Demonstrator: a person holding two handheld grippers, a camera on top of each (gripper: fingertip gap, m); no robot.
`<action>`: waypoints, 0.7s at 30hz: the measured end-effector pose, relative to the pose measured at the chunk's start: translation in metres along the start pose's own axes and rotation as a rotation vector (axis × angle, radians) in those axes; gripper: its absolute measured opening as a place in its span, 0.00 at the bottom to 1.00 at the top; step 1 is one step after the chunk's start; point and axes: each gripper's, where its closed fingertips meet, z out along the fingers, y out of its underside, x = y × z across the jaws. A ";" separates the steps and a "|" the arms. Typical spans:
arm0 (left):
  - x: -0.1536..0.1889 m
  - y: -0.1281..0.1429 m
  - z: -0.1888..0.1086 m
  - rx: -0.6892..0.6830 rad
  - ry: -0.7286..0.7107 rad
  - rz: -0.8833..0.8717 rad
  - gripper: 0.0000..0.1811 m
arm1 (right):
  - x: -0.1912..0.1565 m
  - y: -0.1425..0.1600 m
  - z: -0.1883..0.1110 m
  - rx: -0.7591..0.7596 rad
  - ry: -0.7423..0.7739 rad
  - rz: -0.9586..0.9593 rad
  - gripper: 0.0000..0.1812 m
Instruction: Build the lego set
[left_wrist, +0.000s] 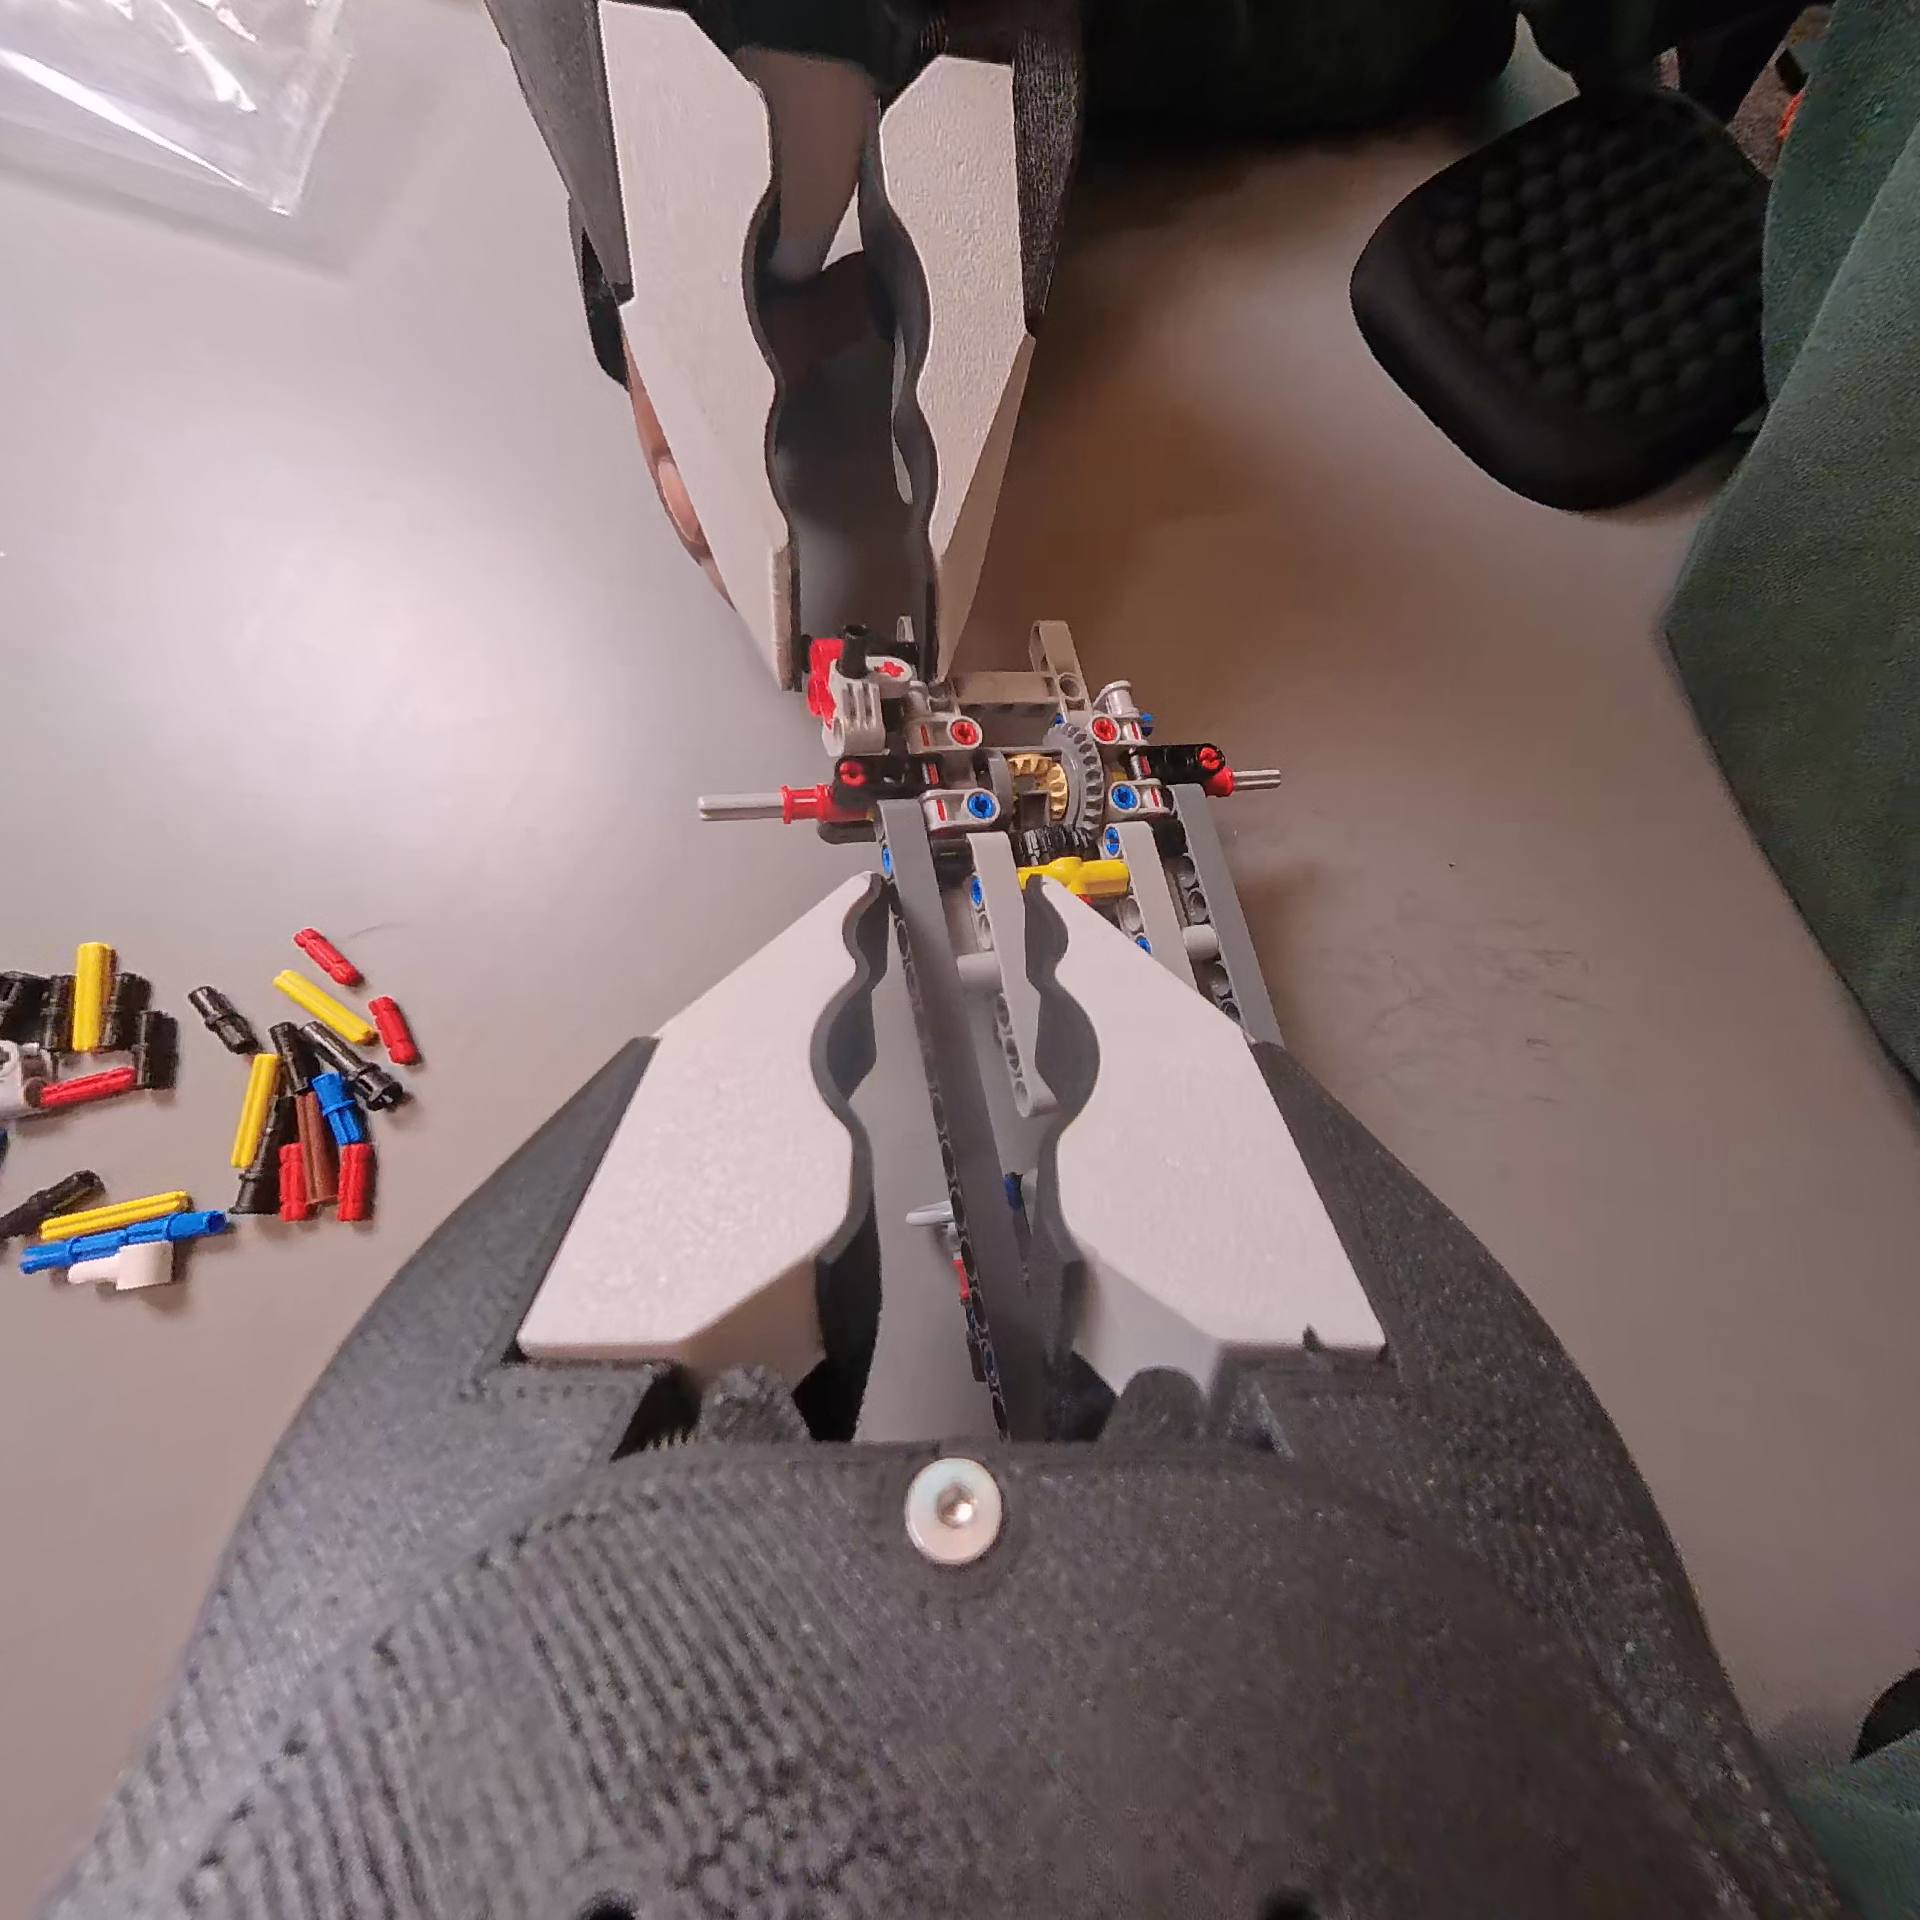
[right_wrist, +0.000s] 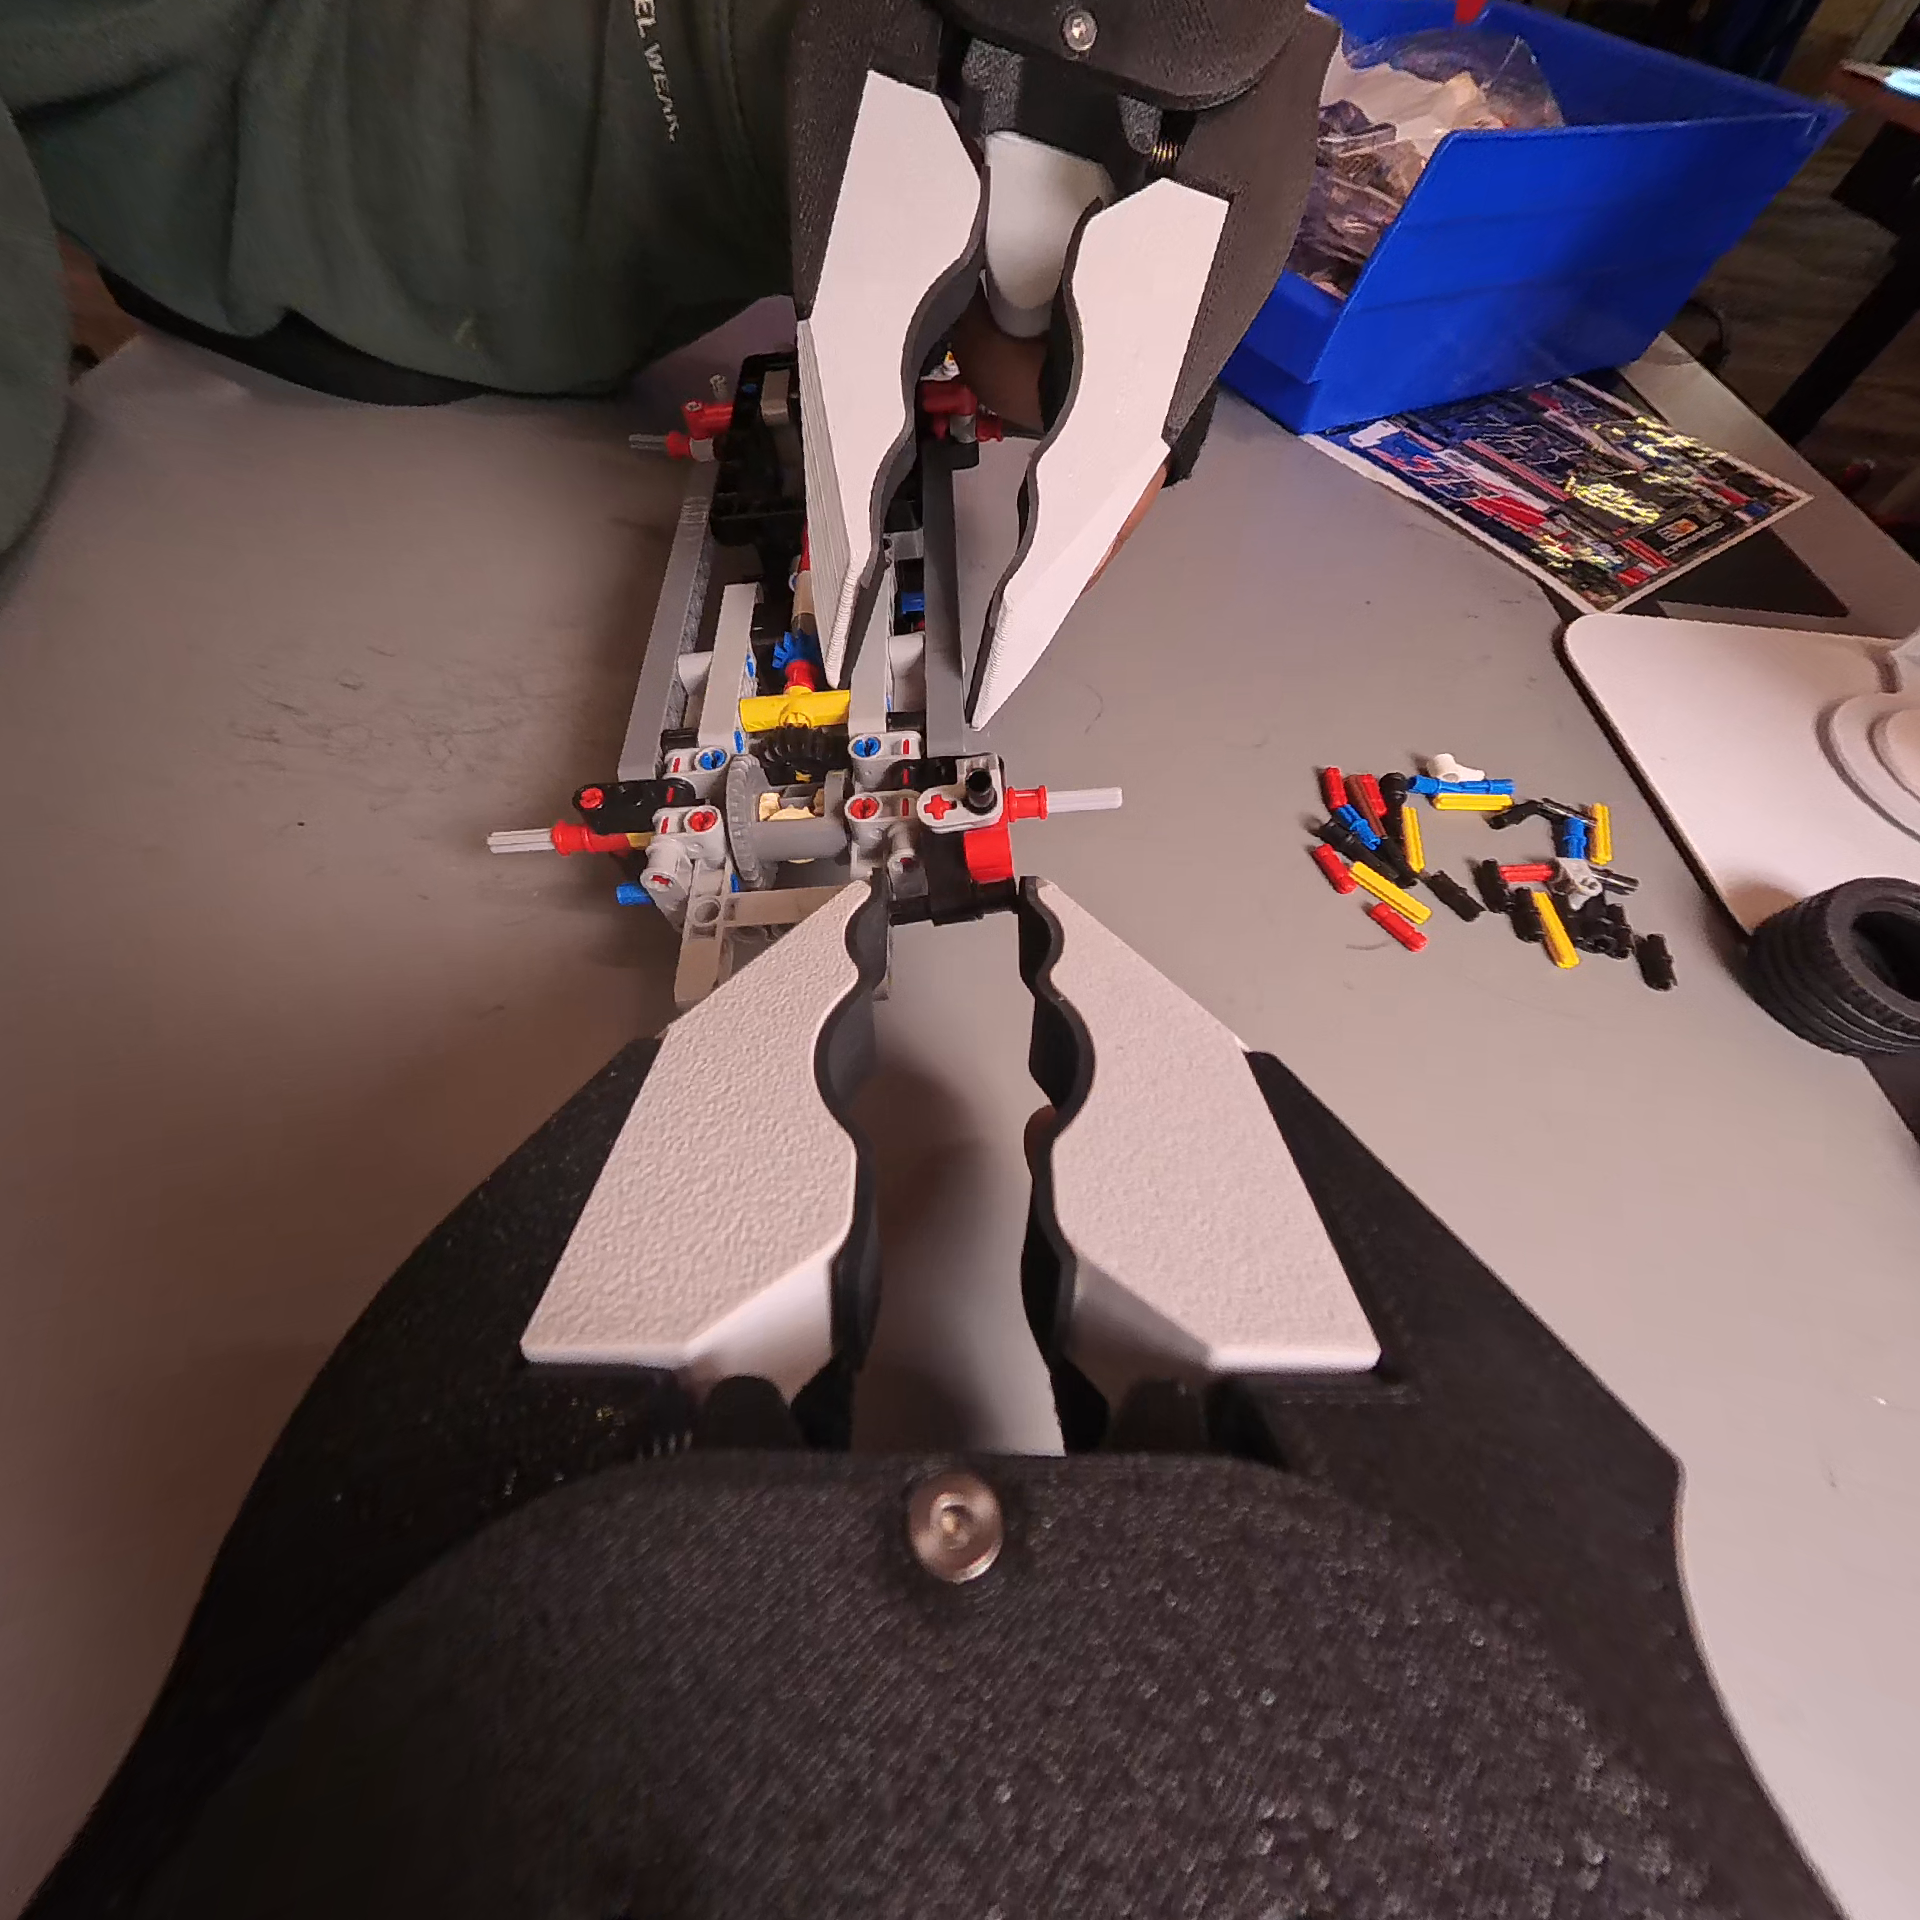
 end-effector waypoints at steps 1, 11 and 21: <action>0.000 0.000 0.000 0.000 0.000 -0.001 0.14 | 0.000 0.000 0.000 -0.001 0.000 0.001 0.12; -0.002 0.000 0.000 -0.004 -0.008 -0.013 0.14 | 0.005 0.002 -0.002 -0.024 0.022 0.010 0.12; -0.006 -0.002 0.000 0.007 -0.033 -0.030 0.14 | 0.015 0.004 -0.007 -0.024 0.063 0.040 0.12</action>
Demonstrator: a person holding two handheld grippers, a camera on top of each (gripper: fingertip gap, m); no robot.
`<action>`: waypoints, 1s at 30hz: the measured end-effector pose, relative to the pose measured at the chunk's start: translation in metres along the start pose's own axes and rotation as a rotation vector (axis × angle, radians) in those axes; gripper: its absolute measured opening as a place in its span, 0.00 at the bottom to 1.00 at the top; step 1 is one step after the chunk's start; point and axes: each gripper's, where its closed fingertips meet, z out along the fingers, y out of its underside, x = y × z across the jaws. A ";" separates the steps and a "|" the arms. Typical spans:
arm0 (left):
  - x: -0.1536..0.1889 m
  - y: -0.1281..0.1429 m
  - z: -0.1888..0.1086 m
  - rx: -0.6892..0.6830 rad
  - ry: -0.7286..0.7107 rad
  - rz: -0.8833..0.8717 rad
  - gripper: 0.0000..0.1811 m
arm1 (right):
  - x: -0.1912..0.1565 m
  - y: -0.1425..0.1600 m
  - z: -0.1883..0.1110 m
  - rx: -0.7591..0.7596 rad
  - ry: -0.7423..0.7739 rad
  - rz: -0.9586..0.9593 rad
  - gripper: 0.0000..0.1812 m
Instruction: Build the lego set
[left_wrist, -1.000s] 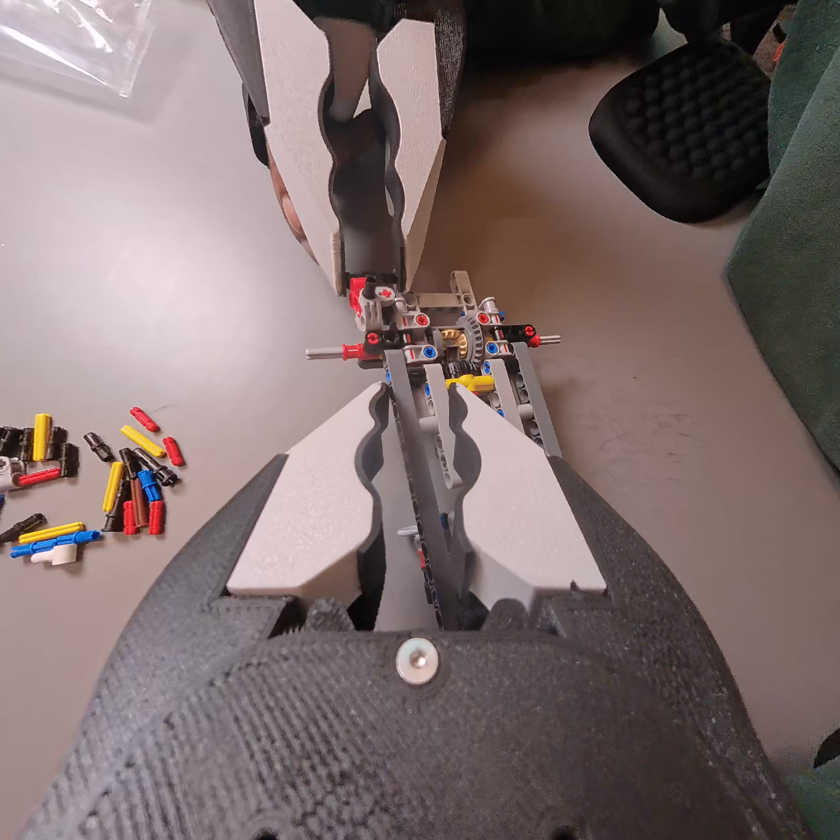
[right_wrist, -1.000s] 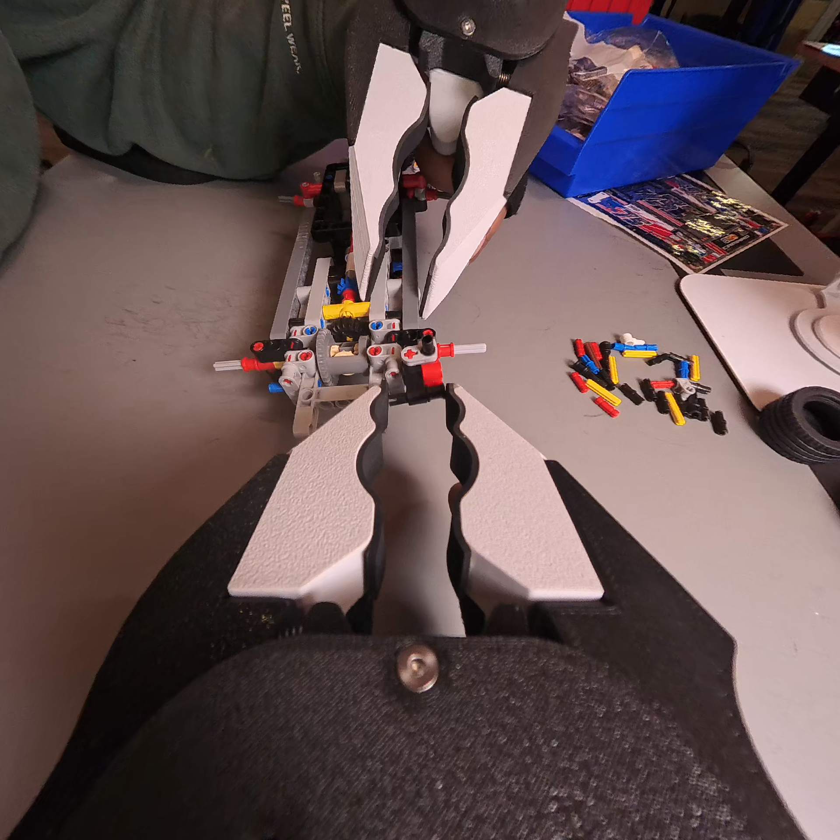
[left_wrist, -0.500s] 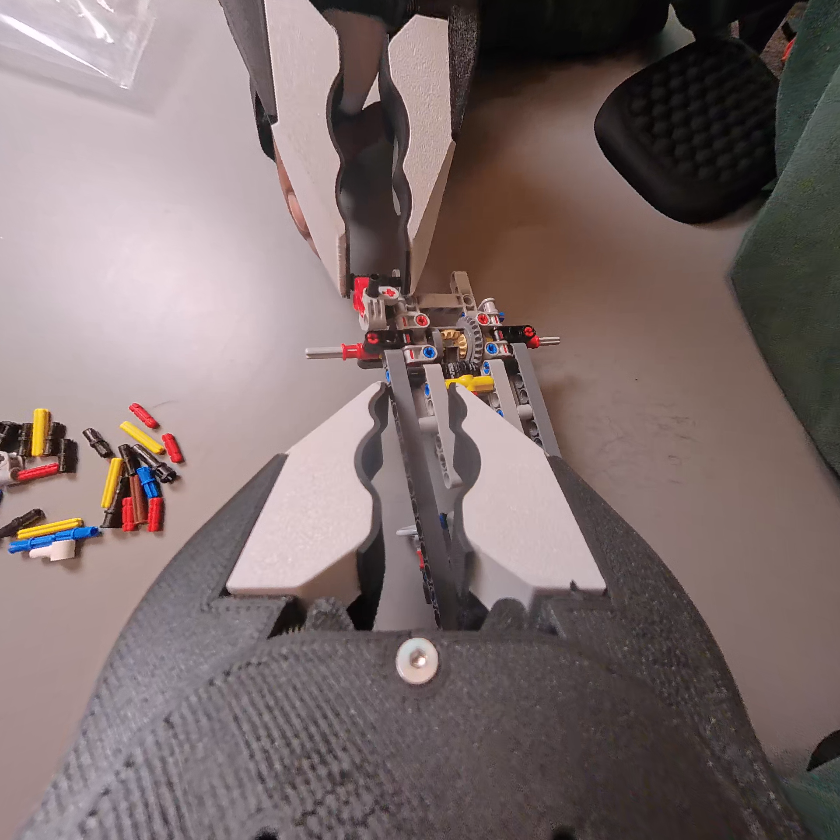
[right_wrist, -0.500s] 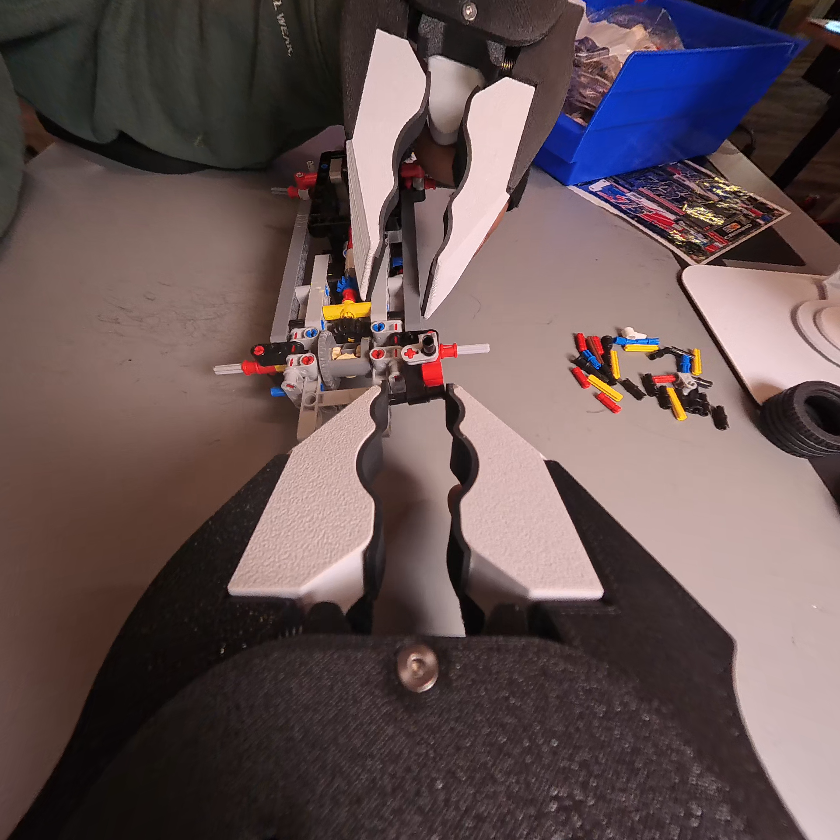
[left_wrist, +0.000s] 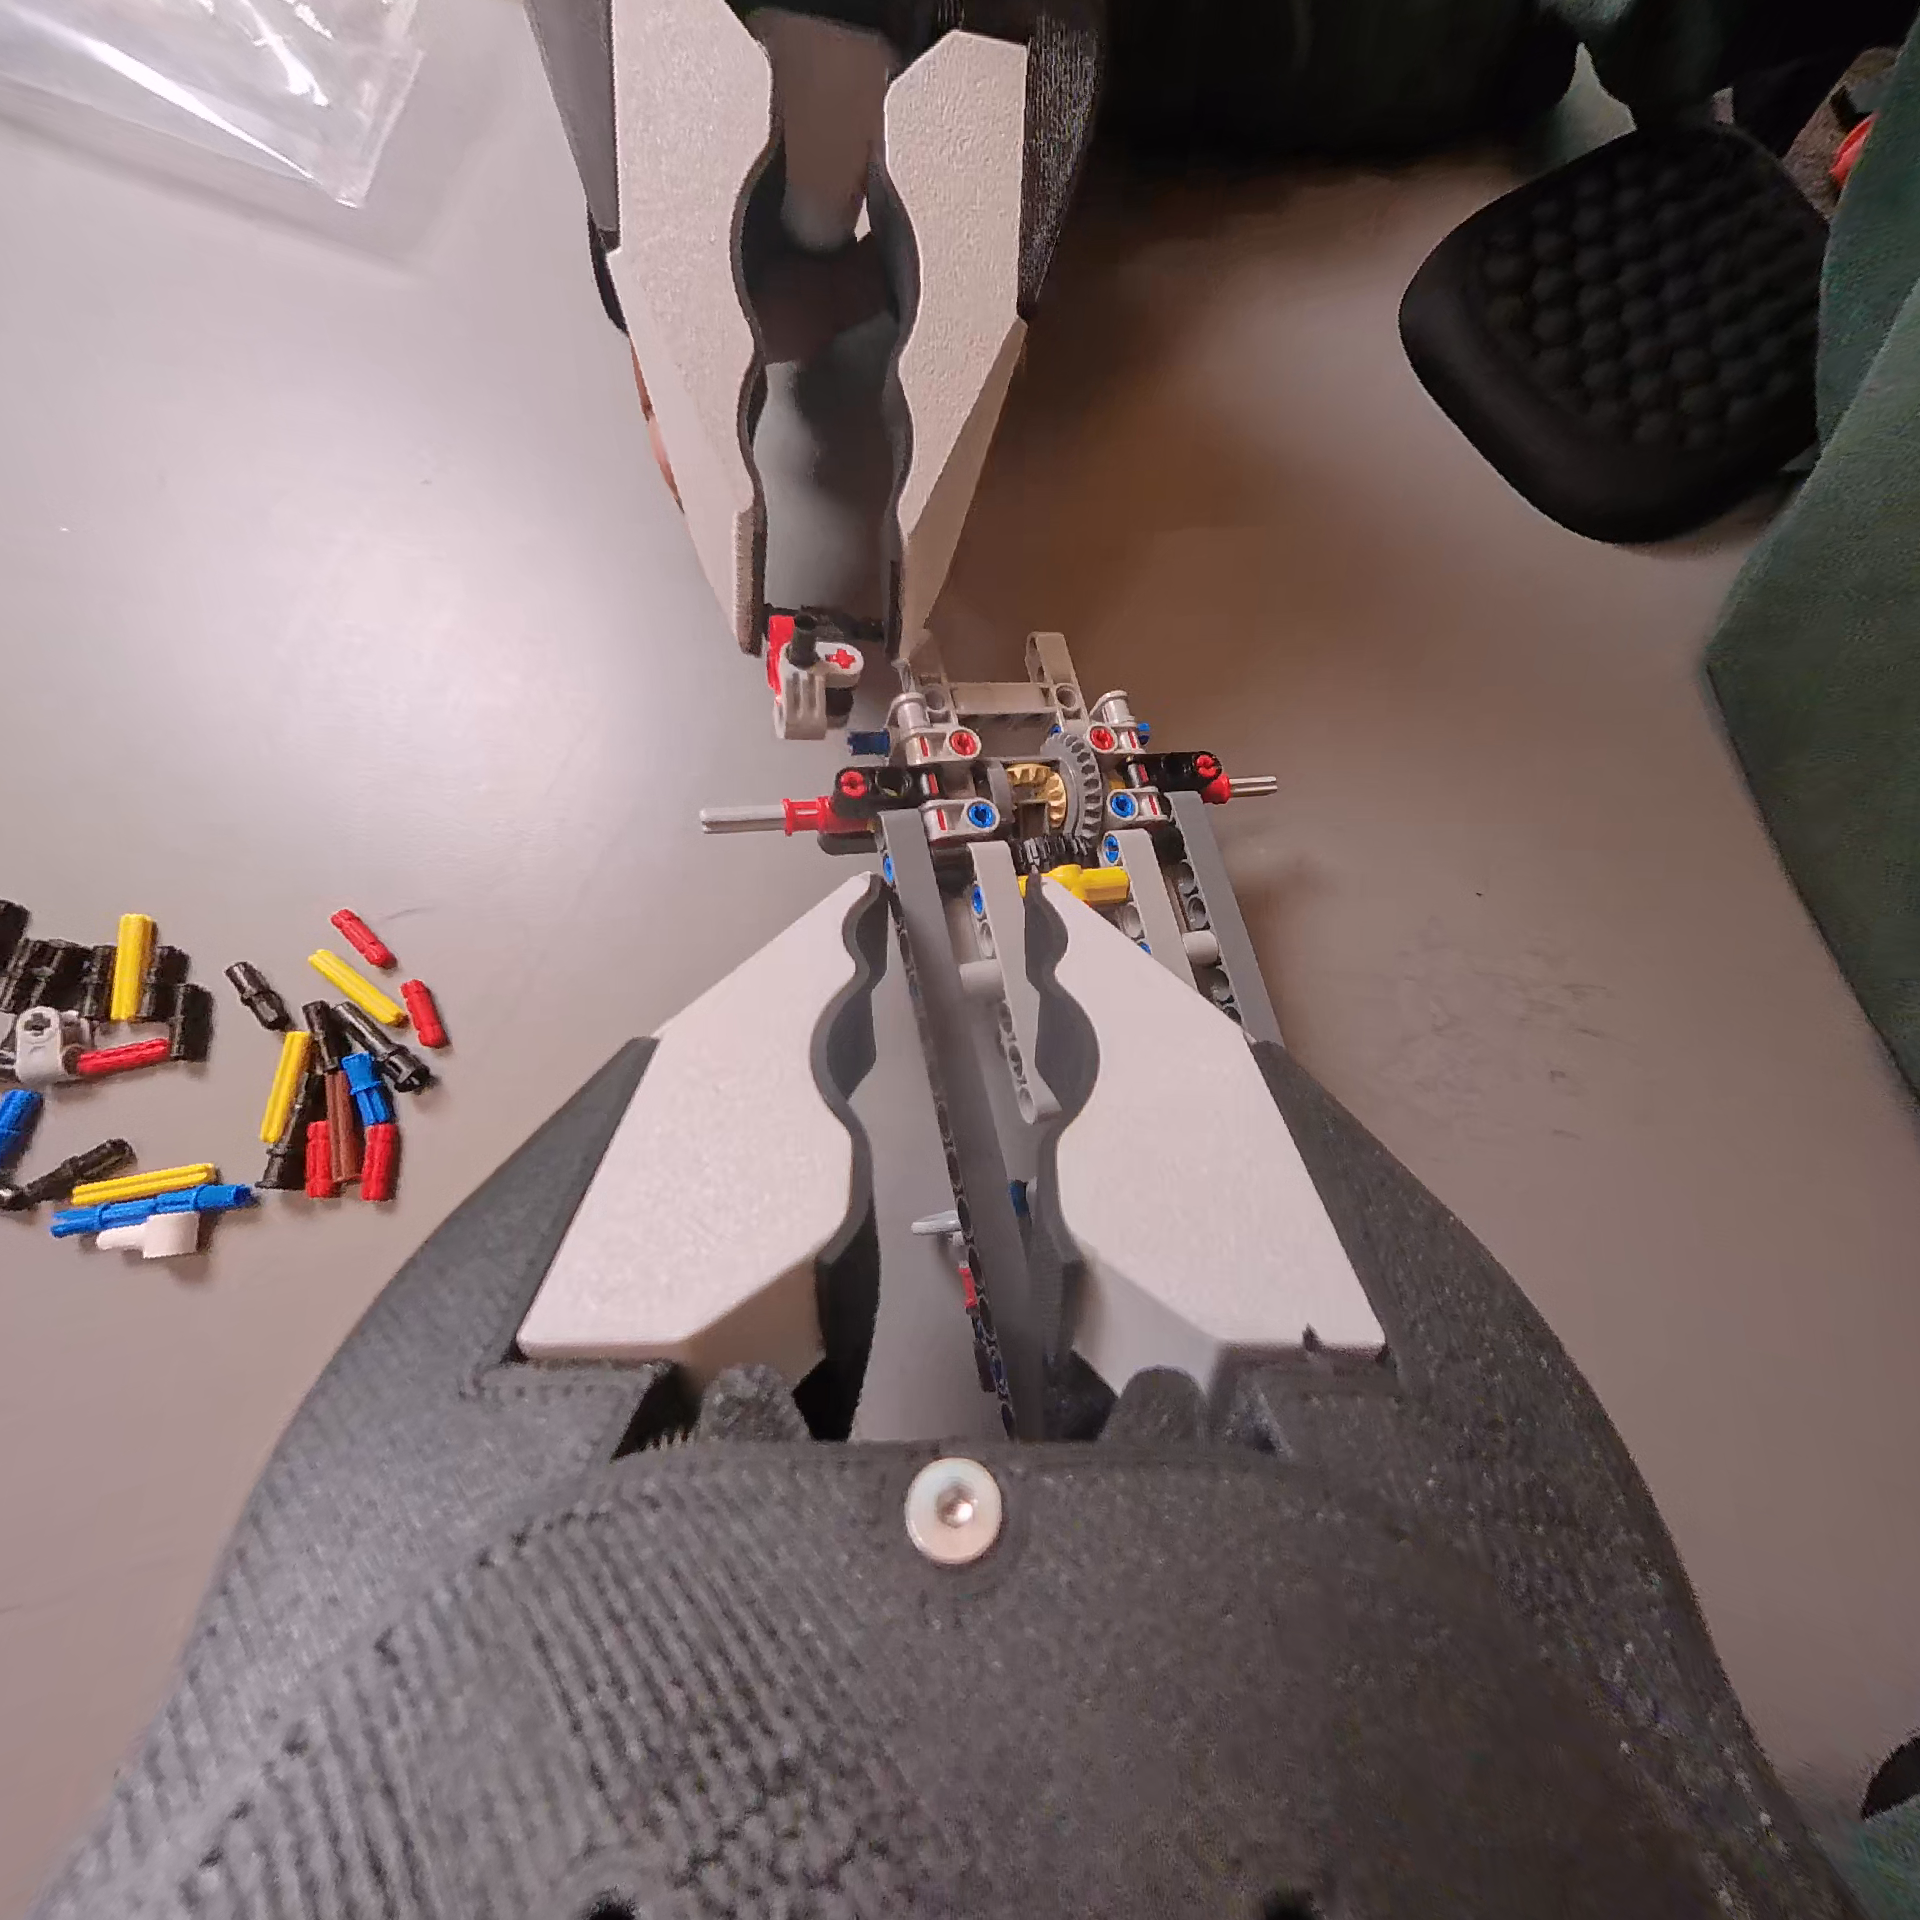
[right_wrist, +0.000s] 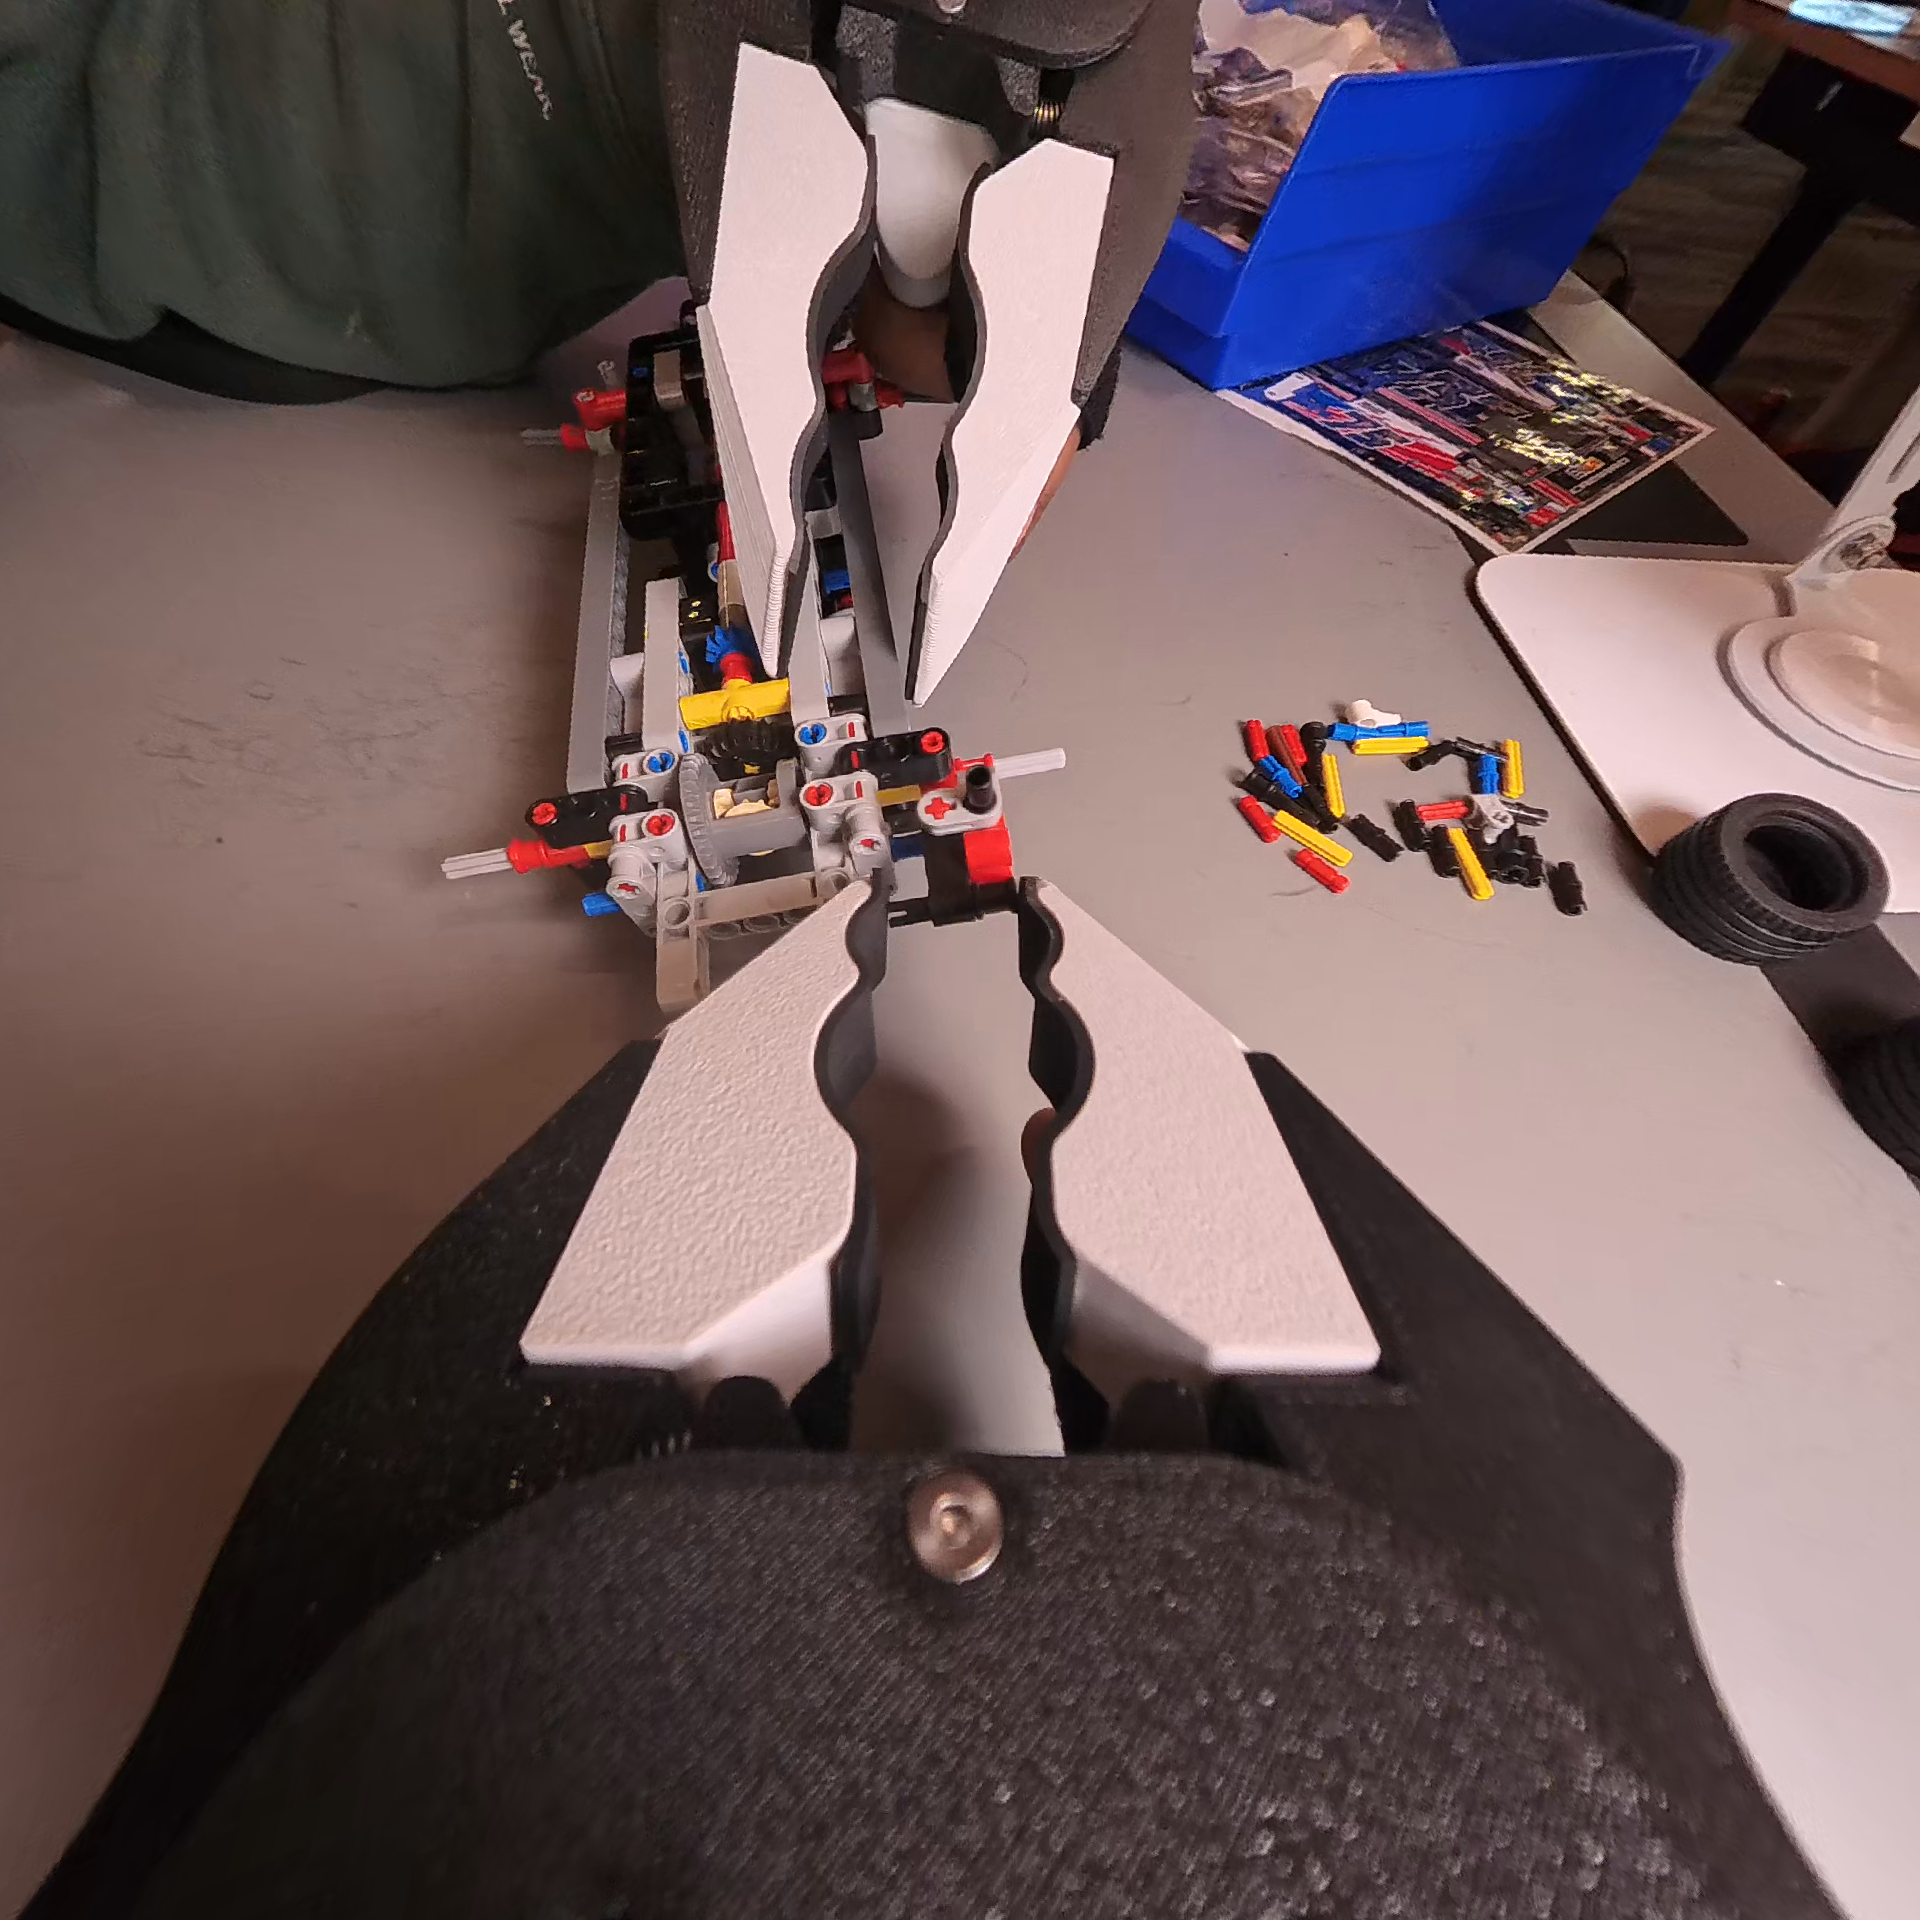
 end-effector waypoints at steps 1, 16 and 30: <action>0.000 0.000 0.000 0.000 -0.002 0.000 0.14 | 0.001 0.000 -0.001 0.004 0.002 0.004 0.12; -0.006 -0.012 -0.005 0.076 -0.038 0.010 0.15 | 0.004 -0.002 -0.004 0.022 0.007 0.022 0.12; -0.009 -0.009 -0.004 0.052 -0.061 0.011 0.15 | 0.010 0.004 -0.008 0.006 0.021 0.030 0.12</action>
